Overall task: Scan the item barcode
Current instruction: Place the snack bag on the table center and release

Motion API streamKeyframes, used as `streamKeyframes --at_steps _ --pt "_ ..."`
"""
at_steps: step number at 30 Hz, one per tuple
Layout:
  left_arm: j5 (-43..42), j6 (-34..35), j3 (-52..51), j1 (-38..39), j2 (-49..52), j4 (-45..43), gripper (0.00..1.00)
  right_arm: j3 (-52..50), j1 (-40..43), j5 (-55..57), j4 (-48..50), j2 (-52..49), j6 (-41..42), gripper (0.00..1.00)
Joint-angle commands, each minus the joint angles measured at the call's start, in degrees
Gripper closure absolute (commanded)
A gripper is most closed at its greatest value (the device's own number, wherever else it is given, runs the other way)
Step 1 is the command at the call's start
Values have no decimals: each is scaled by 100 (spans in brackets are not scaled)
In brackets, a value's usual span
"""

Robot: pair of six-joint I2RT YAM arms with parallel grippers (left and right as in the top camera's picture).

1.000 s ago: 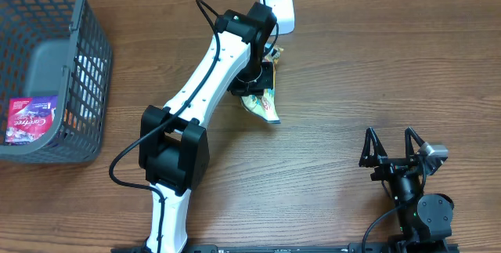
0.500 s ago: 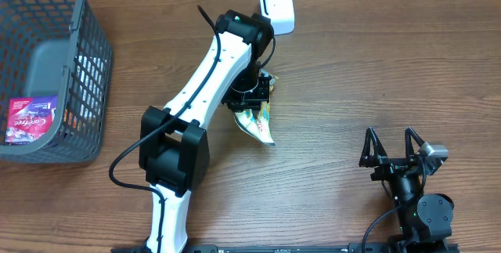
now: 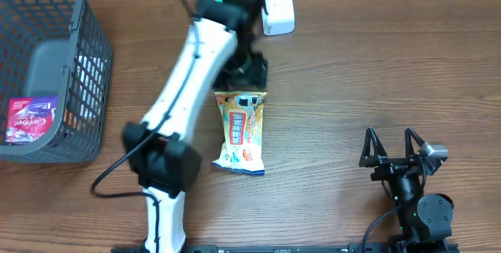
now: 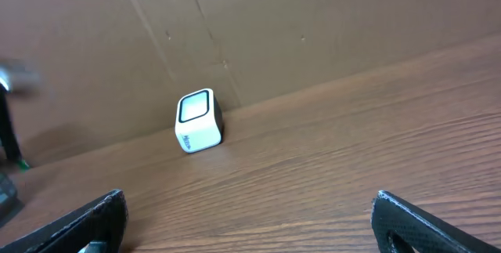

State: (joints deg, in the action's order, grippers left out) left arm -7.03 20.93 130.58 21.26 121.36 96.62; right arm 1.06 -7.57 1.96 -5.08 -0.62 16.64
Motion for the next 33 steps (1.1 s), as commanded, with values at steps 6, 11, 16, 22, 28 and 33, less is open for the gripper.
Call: streamKeyframes --at_steps 6,11,16,22,28,33 --pt "885 -133 1694 -2380 -1698 20 9 -61 20 74 46 46 -22 0" --pt "977 4 1698 -4607 -2024 20 6 -61 20 74 46 46 -22 0" --pt "874 245 1128 -5943 -1902 17 5 -61 20 74 46 46 -22 0" --pt "1043 251 79 -6223 -1582 -669 4 -61 20 74 46 46 -22 0" --pt "1019 160 -568 -6188 -890 -1399 7 -61 20 74 46 46 -22 0" --pt "892 -579 -610 -6041 -201 -1423 11 -61 20 74 46 46 -22 0"
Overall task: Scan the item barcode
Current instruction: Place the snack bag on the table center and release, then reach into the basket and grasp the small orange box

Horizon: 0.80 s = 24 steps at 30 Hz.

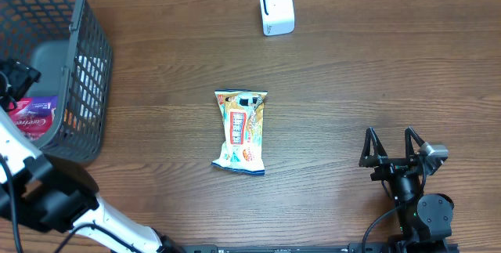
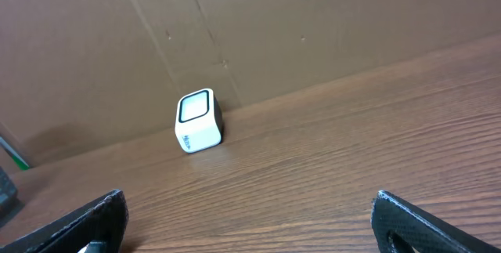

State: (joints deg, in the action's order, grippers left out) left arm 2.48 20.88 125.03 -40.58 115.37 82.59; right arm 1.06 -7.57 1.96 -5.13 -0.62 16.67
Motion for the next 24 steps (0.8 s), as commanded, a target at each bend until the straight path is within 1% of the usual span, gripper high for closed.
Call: streamKeyframes --at_steps 1,4,7,10,16,20,24 --pt "-59 -688 -55 181 527 -15 12 -61 20 74 50 46 -24 0" --pt "-55 -767 -55 247 844 -59 11 -61 20 74 50 46 -24 0" --pt "-46 -990 -55 258 1102 -87 11 -61 20 74 50 46 -24 0" --pt "-35 -1016 -57 258 1329 -57 12 -61 20 74 50 46 -24 0" --pt "114 -1019 -85 269 1644 -92 22 -61 20 74 50 46 -24 0" --pt "107 -1019 -107 273 1843 -92 32 -61 20 74 50 46 -24 0" --pt "107 -1019 -210 278 1910 -170 38 -61 20 74 50 46 -24 0"
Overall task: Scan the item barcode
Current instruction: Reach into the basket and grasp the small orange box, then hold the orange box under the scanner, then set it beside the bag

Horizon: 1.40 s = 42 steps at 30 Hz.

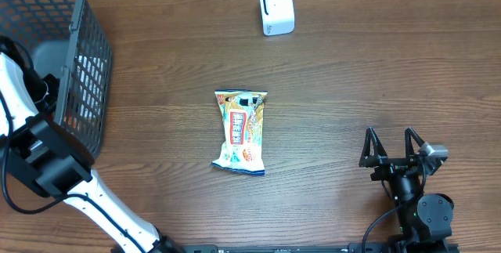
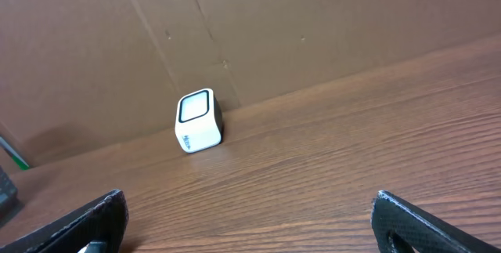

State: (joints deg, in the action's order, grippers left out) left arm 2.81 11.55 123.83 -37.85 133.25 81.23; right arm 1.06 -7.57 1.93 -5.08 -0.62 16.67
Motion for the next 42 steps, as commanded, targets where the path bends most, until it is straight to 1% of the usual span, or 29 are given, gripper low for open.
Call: streamKeyframes --at_steps 1,2,4,5,6,11,15,19,23,26,30,34,35,36,39,42 --pt "76 -87 -114 4 127 -55 46 -61 20 76 46 46 -24 0" --pt "76 -87 -140 4 127 -81 59 -61 20 76 46 46 -22 0" --pt "76 -85 -155 4 127 -98 81 -61 20 79 46 46 -24 0" --pt "76 -85 -155 4 127 -103 90 -61 20 76 46 46 -24 0" --pt "76 -85 -155 4 127 -105 96 -61 20 79 46 46 -24 0" --pt "76 -81 -26 2 120 66 96 -61 20 76 46 46 -22 0" --pt "0 168 688 0 85 509 96 -61 20 76 46 46 -24 0" --pt "-468 177 1906 0 -81 968 96 -61 20 76 46 46 -24 0" --pt "-999 181 2870 17 -455 1121 96 -61 20 76 46 46 -24 0" --pt "-1475 243 3233 57 -883 1130 96 -61 20 76 46 46 -24 0" --pt "-2291 236 3305 256 -1502 1139 96 -61 20 76 46 46 -22 0" --pt "-2942 155 3305 861 -2048 1228 96 -61 20 76 46 46 -24 0" --pt "-2946 114 3305 1093 -2135 1263 96 -61 20 76 46 46 -24 0" --pt "-2916 -2 3305 1587 -2223 1333 96 -61 20 76 46 46 -24 0" --pt "-2765 -22 3285 2509 -2181 1558 96 -61 20 76 44 46 -24 0" --pt "-2500 -42 2940 3499 -2103 1558 96 -61 20 76 46 46 -24 0"
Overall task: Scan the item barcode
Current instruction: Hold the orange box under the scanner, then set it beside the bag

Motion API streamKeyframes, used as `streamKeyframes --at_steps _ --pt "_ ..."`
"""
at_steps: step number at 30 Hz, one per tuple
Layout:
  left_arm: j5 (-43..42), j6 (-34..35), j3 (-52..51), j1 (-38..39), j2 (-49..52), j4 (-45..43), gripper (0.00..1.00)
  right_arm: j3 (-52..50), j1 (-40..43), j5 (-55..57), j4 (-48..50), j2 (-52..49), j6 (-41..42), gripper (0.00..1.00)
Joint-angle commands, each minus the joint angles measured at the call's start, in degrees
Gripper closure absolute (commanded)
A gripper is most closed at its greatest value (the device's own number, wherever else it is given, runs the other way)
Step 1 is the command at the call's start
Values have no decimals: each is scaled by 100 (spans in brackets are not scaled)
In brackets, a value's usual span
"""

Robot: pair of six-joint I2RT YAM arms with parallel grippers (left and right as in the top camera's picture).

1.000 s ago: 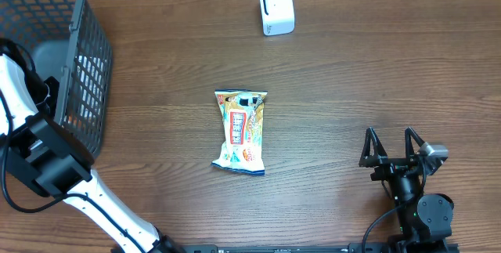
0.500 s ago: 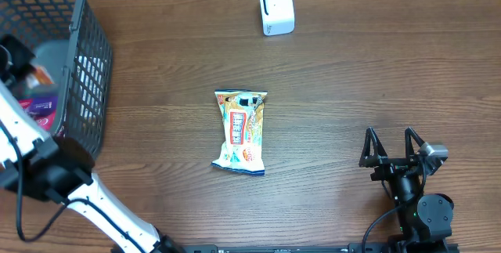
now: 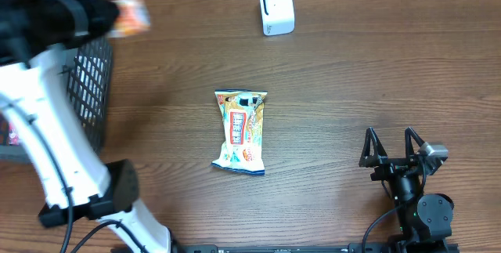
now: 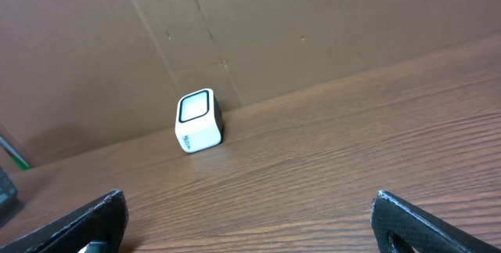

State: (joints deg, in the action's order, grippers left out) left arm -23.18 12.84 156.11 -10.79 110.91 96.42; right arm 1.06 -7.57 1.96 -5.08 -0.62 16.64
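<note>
In the overhead view my left gripper [image 3: 103, 16] is blurred at the top left, over the basket's far right corner. It is shut on a small orange-and-pink packet [image 3: 130, 16] that sticks out to its right. The white barcode scanner [image 3: 276, 8] stands at the table's back edge, and the right wrist view also shows the scanner [image 4: 198, 120] against the cardboard wall. A yellow snack bag [image 3: 241, 130] lies flat mid-table. My right gripper [image 3: 391, 145] rests open at the front right, and in its own view the right gripper [image 4: 249, 225] has nothing between its fingers.
A grey wire basket [image 3: 95, 88] stands at the left edge, partly covered by my white left arm [image 3: 47, 128]. A brown cardboard wall [image 4: 313, 26] closes off the back of the table.
My left gripper was down inside the basket; now it is up over the basket's far right corner with a small orange-and-pink packet in it. The right arm, snack bag and scanner have not moved.
At first my left gripper was at the top end of the snack bag, just below the scanner. Then the bag lay alone mid-table and the left arm was at the basket. After that it reached inside the basket, and now it holds a small packet above it.
</note>
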Motion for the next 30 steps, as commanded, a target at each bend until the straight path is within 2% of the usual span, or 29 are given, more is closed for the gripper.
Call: streamKeyframes --at_steps 1,6,11,17,23,24,26,28,30 --pt "201 -168 -474 1104 153 28 96 -61 20 76 46 46 -20 0" --pt "741 -39 -1569 2385 227 -35 96 -61 20 74 46 46 -22 0" --pt "1366 313 -2970 3351 227 -667 96 -61 20 74 46 46 -22 0" --pt "1440 826 -4562 3978 227 -1958 96 -61 20 76 46 46 -22 0" --pt "1440 1014 -5952 4135 227 -3556 96 -61 20 74 46 46 -22 0" --pt "1447 1012 -6118 4129 227 -3742 88 -61 20 74 46 46 -22 0" --pt "1539 1012 -6240 4076 227 -3845 67 -61 20 74 46 46 -22 0" --pt "1635 977 -6203 3998 223 -3810 52 -61 20 74 46 46 -20 0" --pt "1631 944 -5984 3882 216 -3622 48 -61 20 76 46 46 -22 0"
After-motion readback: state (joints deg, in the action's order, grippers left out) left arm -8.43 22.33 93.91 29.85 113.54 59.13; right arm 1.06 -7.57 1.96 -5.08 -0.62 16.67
